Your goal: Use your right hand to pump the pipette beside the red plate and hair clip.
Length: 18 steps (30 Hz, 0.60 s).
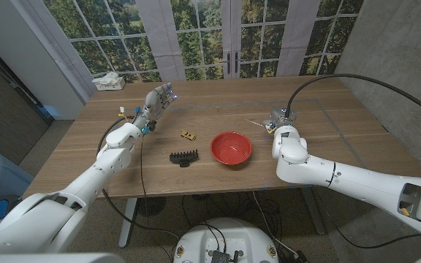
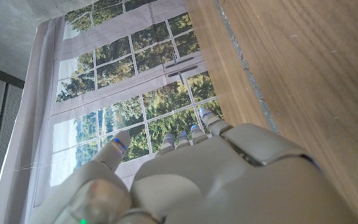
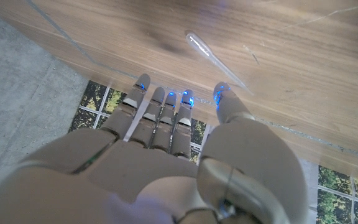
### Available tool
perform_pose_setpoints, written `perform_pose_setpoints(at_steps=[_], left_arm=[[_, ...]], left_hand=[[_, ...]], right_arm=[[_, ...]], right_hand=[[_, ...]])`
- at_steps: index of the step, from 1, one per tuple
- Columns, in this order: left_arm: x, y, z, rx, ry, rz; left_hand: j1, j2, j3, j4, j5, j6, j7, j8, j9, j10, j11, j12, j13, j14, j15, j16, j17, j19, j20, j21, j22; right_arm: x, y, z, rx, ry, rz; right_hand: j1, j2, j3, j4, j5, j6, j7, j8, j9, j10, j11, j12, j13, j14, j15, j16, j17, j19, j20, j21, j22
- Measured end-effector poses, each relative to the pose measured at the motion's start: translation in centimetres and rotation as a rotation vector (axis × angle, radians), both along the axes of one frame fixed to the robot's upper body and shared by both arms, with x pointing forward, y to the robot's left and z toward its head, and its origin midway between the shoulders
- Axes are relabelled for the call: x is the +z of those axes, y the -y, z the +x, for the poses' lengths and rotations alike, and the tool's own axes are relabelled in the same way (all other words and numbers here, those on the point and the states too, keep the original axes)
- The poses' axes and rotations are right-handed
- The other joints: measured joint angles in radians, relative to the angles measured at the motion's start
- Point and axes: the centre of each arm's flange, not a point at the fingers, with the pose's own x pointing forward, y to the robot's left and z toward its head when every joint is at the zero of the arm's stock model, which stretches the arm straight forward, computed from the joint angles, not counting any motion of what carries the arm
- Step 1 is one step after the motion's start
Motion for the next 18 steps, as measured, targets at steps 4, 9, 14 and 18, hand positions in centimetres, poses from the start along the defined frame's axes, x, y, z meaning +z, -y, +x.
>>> perform_pose_setpoints(at_steps=[4,9,14,18], left_arm=[[0.05,0.07,-0.05,-0.002,0.002,0.000],[0.03,0.14,-0.09,-0.003,0.002,0.000],[0.01,0.20,-0.14,-0.004,0.000,0.001],[-0.04,0.23,-0.18,-0.004,-0.001,0.002]], left_hand=[[0.000,0.000,0.000,0.000,0.000,0.000,0.000,0.000,0.000,0.000,0.000,0.000,0.000,0.000,0.000,0.000,0.000,0.000,0.000,0.000,0.000],[0.000,0.000,0.000,0.000,0.000,0.000,0.000,0.000,0.000,0.000,0.000,0.000,0.000,0.000,0.000,0.000,0.000,0.000,0.000,0.000,0.000],[0.000,0.000,0.000,0.000,0.000,0.000,0.000,0.000,0.000,0.000,0.000,0.000,0.000,0.000,0.000,0.000,0.000,0.000,0.000,0.000,0.000],[0.000,0.000,0.000,0.000,0.000,0.000,0.000,0.000,0.000,0.000,0.000,0.000,0.000,0.000,0.000,0.000,0.000,0.000,0.000,0.000,0.000]], right_arm=[[-0.14,-0.05,0.23,-0.011,-0.005,-0.018],[-0.37,-0.14,0.45,-0.021,-0.009,-0.037],[-0.62,-0.14,0.72,-0.035,-0.005,-0.058],[-0.87,-0.14,0.94,-0.044,-0.001,-0.074]], right_hand=[[0.012,-0.012,-0.012,-0.001,-0.004,0.021,-0.004,0.004,0.000,0.021,0.001,0.007,0.004,0.018,-0.003,0.014,0.009,0.011,0.003,0.000,0.000],[0.025,-0.025,-0.026,0.005,-0.004,0.039,-0.016,0.004,0.000,0.038,-0.005,0.012,0.009,0.034,-0.005,0.030,0.019,0.021,0.000,0.005,0.000],[0.049,-0.022,-0.033,0.003,-0.004,0.074,-0.025,0.015,0.000,0.076,-0.010,0.027,0.017,0.060,-0.005,0.057,0.038,0.032,-0.010,0.008,0.004],[0.071,-0.029,-0.042,0.004,-0.004,0.097,-0.032,0.016,0.005,0.098,-0.016,0.034,0.023,0.073,-0.005,0.071,0.053,0.043,-0.007,0.016,0.004]])
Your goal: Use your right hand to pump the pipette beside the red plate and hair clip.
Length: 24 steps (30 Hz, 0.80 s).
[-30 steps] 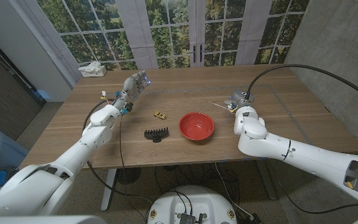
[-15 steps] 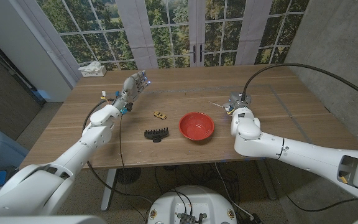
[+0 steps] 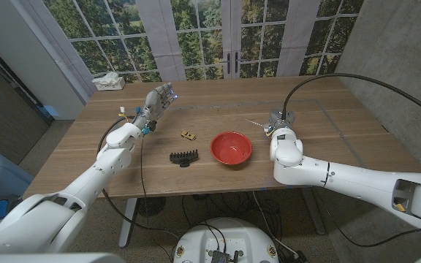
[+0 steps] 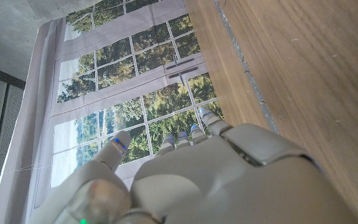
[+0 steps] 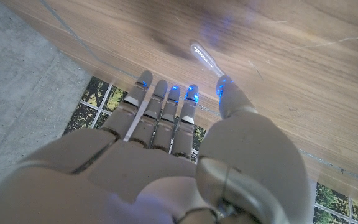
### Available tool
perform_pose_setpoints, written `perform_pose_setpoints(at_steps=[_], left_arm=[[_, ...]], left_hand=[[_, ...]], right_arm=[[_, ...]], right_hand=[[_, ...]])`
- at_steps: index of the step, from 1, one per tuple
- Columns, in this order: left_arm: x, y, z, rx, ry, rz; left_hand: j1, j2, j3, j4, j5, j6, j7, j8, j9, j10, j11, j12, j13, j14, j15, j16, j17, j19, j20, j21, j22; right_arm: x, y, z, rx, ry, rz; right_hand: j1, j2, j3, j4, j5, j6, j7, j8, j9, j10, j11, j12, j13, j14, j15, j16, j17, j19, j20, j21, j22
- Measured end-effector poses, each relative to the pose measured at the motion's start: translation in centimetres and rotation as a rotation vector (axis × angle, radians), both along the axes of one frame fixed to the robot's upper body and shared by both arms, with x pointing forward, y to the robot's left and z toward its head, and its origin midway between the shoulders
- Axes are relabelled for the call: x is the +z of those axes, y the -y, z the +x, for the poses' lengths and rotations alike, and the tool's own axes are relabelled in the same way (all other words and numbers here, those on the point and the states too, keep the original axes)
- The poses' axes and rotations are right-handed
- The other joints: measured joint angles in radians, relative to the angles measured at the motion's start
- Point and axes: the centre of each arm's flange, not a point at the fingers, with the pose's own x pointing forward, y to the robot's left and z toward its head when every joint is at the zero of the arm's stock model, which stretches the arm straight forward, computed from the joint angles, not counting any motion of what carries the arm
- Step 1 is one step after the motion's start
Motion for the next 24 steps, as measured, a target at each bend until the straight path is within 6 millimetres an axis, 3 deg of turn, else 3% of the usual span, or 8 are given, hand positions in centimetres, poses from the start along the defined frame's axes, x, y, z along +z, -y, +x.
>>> perform_pose_setpoints(at_steps=[11,24], left_arm=[[-0.1,0.0,-0.1,0.001,-0.003,0.000],[-0.2,0.0,-0.2,0.001,-0.006,0.002]], left_hand=[[0.000,0.000,0.000,0.000,0.000,0.005,-0.005,0.000,0.000,-0.004,0.004,0.000,0.000,0.000,0.000,0.000,0.000,0.000,0.000,0.000,0.000],[0.000,0.000,0.000,0.000,0.000,0.005,-0.005,0.000,0.000,-0.004,0.004,0.000,0.000,0.000,0.000,0.000,0.002,0.000,0.000,0.000,0.000]], right_arm=[[-0.5,0.1,0.6,-0.009,-0.006,-0.019],[-1.5,0.3,1.4,-0.026,-0.024,-0.033]], right_hand=[[0.008,-0.008,-0.020,0.006,0.000,0.010,0.000,0.000,0.000,0.005,0.005,0.008,0.009,0.002,-0.002,0.011,0.016,0.009,0.005,0.000,0.000],[0.038,-0.004,-0.029,0.007,0.000,0.039,-0.015,0.007,0.000,0.032,-0.011,0.015,0.019,0.014,-0.003,0.044,0.045,0.016,-0.002,0.008,0.005]])
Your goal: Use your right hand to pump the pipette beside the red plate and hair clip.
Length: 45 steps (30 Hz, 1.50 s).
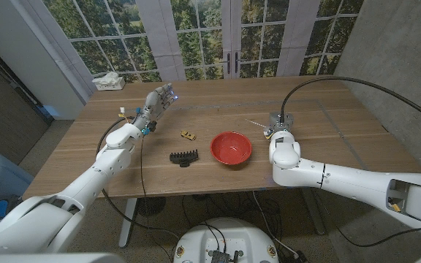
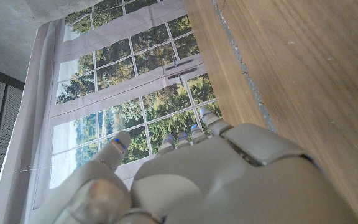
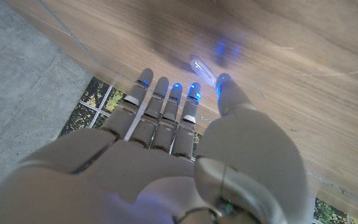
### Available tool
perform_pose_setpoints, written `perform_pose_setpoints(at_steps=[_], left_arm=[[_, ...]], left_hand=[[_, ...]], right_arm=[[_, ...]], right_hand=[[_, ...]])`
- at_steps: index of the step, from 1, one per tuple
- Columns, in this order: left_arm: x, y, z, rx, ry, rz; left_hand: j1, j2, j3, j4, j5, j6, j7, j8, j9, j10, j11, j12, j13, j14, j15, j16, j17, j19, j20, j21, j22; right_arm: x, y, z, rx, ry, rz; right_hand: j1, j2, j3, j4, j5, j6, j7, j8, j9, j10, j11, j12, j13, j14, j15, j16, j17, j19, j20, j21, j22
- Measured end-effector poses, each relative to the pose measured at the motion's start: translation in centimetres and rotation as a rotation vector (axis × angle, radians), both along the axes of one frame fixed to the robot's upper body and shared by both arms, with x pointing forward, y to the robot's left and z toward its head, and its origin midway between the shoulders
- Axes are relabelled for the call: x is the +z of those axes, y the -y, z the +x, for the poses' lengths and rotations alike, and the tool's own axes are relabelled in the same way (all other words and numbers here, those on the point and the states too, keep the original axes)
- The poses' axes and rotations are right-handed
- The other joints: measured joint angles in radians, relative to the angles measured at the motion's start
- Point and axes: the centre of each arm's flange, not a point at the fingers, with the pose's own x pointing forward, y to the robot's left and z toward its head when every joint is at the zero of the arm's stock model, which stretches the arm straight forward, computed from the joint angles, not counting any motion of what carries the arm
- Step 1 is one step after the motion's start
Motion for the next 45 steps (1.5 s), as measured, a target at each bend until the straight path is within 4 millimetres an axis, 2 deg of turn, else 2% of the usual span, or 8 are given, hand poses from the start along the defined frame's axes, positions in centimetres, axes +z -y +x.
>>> perform_pose_setpoints(at_steps=[10,17,18,27,35,38,40,45], left_arm=[[0.0,-0.1,-0.1,-0.004,0.001,0.004],[0.0,-0.1,-0.1,-0.008,0.000,0.006],[0.0,-0.1,-0.1,-0.008,0.000,0.006],[0.0,-0.3,-0.1,-0.006,0.000,0.004],[0.0,-0.3,-0.1,-0.005,0.001,0.003],[0.0,-0.3,-0.1,-0.005,0.001,0.003],[0.0,-0.3,-0.1,-0.004,0.001,0.002],[0.0,-0.3,-0.1,-0.003,0.001,0.003]], left_hand=[[0.000,0.000,0.000,0.000,0.000,0.005,0.006,0.000,0.000,0.000,0.000,0.000,0.000,0.000,0.000,0.000,0.000,0.000,0.000,0.000,0.000],[0.000,0.000,-0.004,-0.004,0.000,0.005,0.005,0.000,0.000,0.000,0.000,0.000,0.000,0.000,0.000,0.000,0.000,0.000,0.000,0.000,0.000],[0.000,0.000,-0.004,-0.004,0.000,0.005,0.005,0.000,0.000,0.000,0.000,0.000,0.000,0.000,0.000,0.000,0.000,0.000,0.000,0.000,0.000],[0.000,0.000,-0.004,-0.004,0.000,0.005,0.005,0.000,0.000,0.000,0.000,0.000,0.000,0.000,0.000,0.000,0.000,0.000,0.000,0.000,0.000],[0.000,0.000,-0.004,-0.004,0.000,0.005,0.005,0.000,0.000,0.000,0.000,0.000,0.000,0.005,0.005,0.000,0.000,0.000,0.000,0.000,0.000],[0.000,0.000,-0.004,-0.004,0.000,0.005,0.005,0.000,0.000,0.000,0.000,0.000,0.000,0.005,0.005,0.000,-0.002,0.000,0.000,0.000,0.000],[0.000,0.000,-0.004,-0.004,0.000,0.005,0.005,0.000,0.000,0.000,0.000,0.000,0.000,0.005,0.005,0.000,-0.003,0.000,0.000,0.000,0.000],[0.000,0.000,-0.004,-0.004,0.000,0.005,0.005,0.000,0.000,0.000,0.000,0.000,0.000,0.005,0.005,0.000,-0.003,0.000,0.000,0.000,0.000]], right_arm=[[-0.5,-0.1,0.4,-0.019,0.009,-0.026],[-0.7,0.0,0.8,-0.032,0.004,-0.032],[-0.7,0.0,0.8,-0.035,0.002,-0.033],[-0.7,0.1,1.4,-0.061,-0.014,-0.048],[-0.9,0.3,1.6,-0.087,-0.008,-0.083],[-0.9,0.4,1.6,-0.090,0.004,-0.089],[-1.0,0.4,1.6,-0.090,0.007,-0.090],[-1.1,0.6,1.5,-0.084,0.025,-0.090]], right_hand=[[0.025,0.025,-0.003,-0.003,0.000,0.005,-0.005,0.000,0.000,0.007,-0.007,0.000,0.009,0.000,0.000,0.015,0.018,0.000,0.000,0.000,0.000],[0.045,0.016,-0.011,0.003,0.000,0.009,-0.009,0.000,0.000,0.007,-0.007,0.006,0.014,0.000,0.000,0.026,0.034,-0.001,-0.008,0.008,0.000],[0.043,0.034,-0.014,0.005,0.000,0.009,-0.009,0.000,0.000,0.007,-0.007,0.006,0.014,0.000,0.000,0.030,0.037,-0.003,-0.010,0.008,0.000],[0.042,0.050,-0.019,0.008,0.000,0.044,-0.010,0.000,0.000,0.040,-0.014,0.020,0.024,0.012,0.004,0.054,0.060,-0.004,-0.011,0.008,0.005],[0.085,0.072,-0.039,0.005,0.001,0.180,-0.018,0.052,0.001,0.195,-0.035,0.098,0.070,0.140,-0.004,0.149,0.123,0.016,-0.031,0.036,0.006],[0.094,0.081,-0.039,0.005,0.004,0.219,0.004,0.079,0.001,0.250,-0.035,0.130,0.089,0.181,-0.007,0.173,0.141,0.016,-0.031,0.045,0.009],[0.095,0.082,-0.039,0.005,0.004,0.236,0.007,0.093,0.001,0.267,-0.034,0.141,0.098,0.200,-0.012,0.177,0.147,0.016,-0.031,0.047,0.009],[0.102,0.089,-0.039,0.005,0.008,0.245,0.016,0.101,0.001,0.275,-0.035,0.143,0.109,0.205,-0.016,0.176,0.147,0.016,-0.031,0.051,0.009]])
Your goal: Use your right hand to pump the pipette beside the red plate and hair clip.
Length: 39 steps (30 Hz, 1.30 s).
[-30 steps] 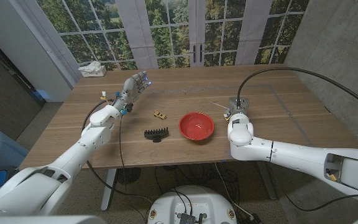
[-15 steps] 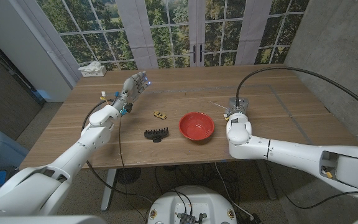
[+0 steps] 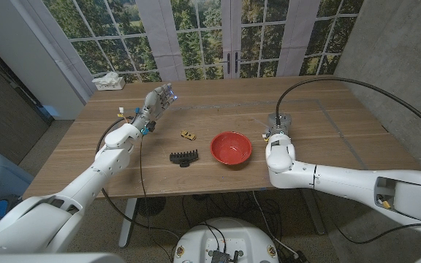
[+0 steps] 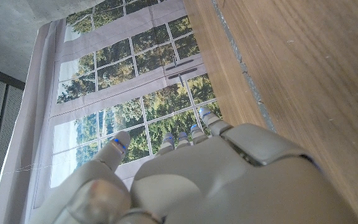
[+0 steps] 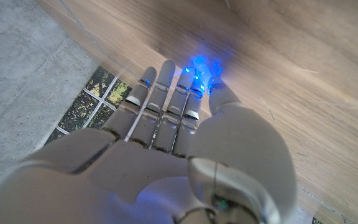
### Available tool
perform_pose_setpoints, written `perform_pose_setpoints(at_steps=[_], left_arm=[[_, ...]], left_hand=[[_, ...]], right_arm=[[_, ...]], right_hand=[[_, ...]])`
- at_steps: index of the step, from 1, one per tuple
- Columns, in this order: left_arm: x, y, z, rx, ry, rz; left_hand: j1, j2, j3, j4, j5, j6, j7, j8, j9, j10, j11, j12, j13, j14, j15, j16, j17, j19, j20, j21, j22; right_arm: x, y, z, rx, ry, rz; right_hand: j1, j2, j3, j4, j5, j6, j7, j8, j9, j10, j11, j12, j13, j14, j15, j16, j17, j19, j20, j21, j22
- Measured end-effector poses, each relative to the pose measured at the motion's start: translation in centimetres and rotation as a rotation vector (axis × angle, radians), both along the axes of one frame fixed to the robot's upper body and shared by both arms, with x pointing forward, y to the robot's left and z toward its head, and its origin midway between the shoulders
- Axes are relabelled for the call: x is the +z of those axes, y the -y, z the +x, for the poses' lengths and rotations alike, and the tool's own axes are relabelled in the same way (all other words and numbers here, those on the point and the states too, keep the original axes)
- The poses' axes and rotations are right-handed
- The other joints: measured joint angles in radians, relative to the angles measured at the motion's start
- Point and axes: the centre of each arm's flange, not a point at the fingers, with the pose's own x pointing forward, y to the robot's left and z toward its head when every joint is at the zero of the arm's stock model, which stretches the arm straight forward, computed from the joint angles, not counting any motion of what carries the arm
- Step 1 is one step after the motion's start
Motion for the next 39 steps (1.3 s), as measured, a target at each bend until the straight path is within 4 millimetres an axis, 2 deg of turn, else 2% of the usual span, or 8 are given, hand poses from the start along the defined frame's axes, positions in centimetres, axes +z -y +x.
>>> perform_pose_setpoints(at_steps=[8,15,19,23,27,28,31,39], left_arm=[[0.1,0.1,0.0,-0.001,0.001,0.005],[0.1,0.2,0.0,-0.001,-0.004,0.011],[0.2,0.3,0.0,0.003,-0.006,0.022],[0.2,0.4,0.0,0.008,-0.011,0.036],[0.0,0.4,0.2,0.015,-0.021,0.048],[0.5,0.5,-0.2,0.015,-0.011,0.077],[0.8,0.6,-0.4,0.019,-0.006,0.108],[1.5,0.7,-0.9,0.057,0.015,0.178]], left_hand=[[0.000,0.000,0.000,0.000,0.000,0.000,0.000,0.000,0.000,0.000,0.000,0.000,0.000,0.000,0.000,0.000,0.000,0.004,-0.004,0.000,0.000],[0.001,0.001,0.000,-0.012,0.000,0.008,-0.007,0.000,0.000,0.000,0.000,0.000,0.000,0.013,0.005,0.000,-0.001,0.011,0.000,0.000,0.000],[0.048,0.015,0.012,-0.074,-0.012,0.040,-0.014,0.007,0.005,0.033,0.004,0.007,0.000,0.033,0.022,0.000,-0.005,0.019,0.008,0.000,-0.002],[0.093,0.040,0.029,-0.164,-0.051,0.067,-0.014,0.007,0.005,0.087,0.011,0.015,0.000,0.083,0.046,0.001,-0.005,0.059,0.043,0.002,-0.001],[0.118,0.046,0.035,-0.224,-0.074,0.083,-0.014,0.007,0.005,0.128,0.013,0.020,0.000,0.139,0.063,0.012,-0.005,0.101,0.079,0.013,0.001],[0.122,0.044,0.035,-0.237,-0.078,0.088,-0.008,0.007,0.005,0.139,0.013,0.023,0.000,0.154,0.065,0.012,-0.005,0.110,0.088,0.014,0.001],[0.132,0.042,0.038,-0.266,-0.078,0.106,-0.005,0.011,0.005,0.161,0.015,0.023,0.000,0.191,0.071,0.019,-0.005,0.132,0.102,0.017,0.002],[0.169,0.036,0.051,-0.302,-0.078,0.140,-0.022,0.023,0.005,0.169,0.006,0.023,0.002,0.208,0.067,0.019,-0.002,0.140,0.107,0.017,0.005]], right_arm=[[-0.2,0.1,-0.1,0.018,0.034,0.004],[-0.2,0.2,-0.5,0.037,0.064,0.012],[0.1,0.2,-0.7,0.046,0.087,0.016],[0.2,0.4,-1.1,0.051,0.104,0.028],[0.1,0.6,-1.3,0.051,0.104,0.045],[0.9,0.1,-1.7,0.076,0.164,0.018],[1.3,0.0,-2.1,0.087,0.192,0.011],[2.1,-0.3,-3.0,0.104,0.227,0.008]], right_hand=[[0.000,0.000,0.003,0.003,0.000,0.000,0.000,0.007,0.012,-0.019,0.000,0.000,0.016,-0.015,0.004,-0.038,-0.012,0.000,0.000,0.008,0.000],[0.000,0.000,0.007,0.007,0.000,0.029,-0.022,0.011,0.026,-0.019,0.000,0.000,0.024,-0.015,0.004,-0.043,-0.012,0.000,0.000,0.011,0.000],[0.000,0.000,0.007,0.007,0.000,0.030,-0.023,0.011,0.024,-0.019,0.000,0.000,0.025,-0.015,0.004,-0.047,-0.012,0.000,0.000,0.011,0.000],[0.000,0.000,0.007,0.007,0.000,0.030,-0.023,0.011,0.023,-0.019,0.000,0.000,0.030,-0.015,0.004,-0.047,-0.012,0.000,0.000,0.011,0.000],[0.004,0.004,0.007,0.007,0.000,0.030,-0.023,0.011,0.023,-0.018,0.000,0.000,0.031,-0.015,0.004,-0.051,-0.012,0.000,0.000,0.016,0.000],[0.004,0.004,0.007,0.007,0.000,0.030,-0.023,0.011,0.023,-0.018,0.000,0.000,0.034,-0.015,0.004,-0.051,-0.012,0.000,0.000,0.019,0.000],[0.004,0.004,0.007,0.007,0.000,0.030,-0.023,0.011,0.022,-0.018,0.000,0.000,0.034,-0.015,0.004,-0.051,-0.011,0.000,0.000,0.019,0.000],[0.004,0.004,0.007,0.007,0.000,0.030,-0.023,0.010,0.022,-0.018,0.000,0.007,0.039,-0.015,0.004,-0.051,-0.009,0.000,0.000,0.019,0.005]])
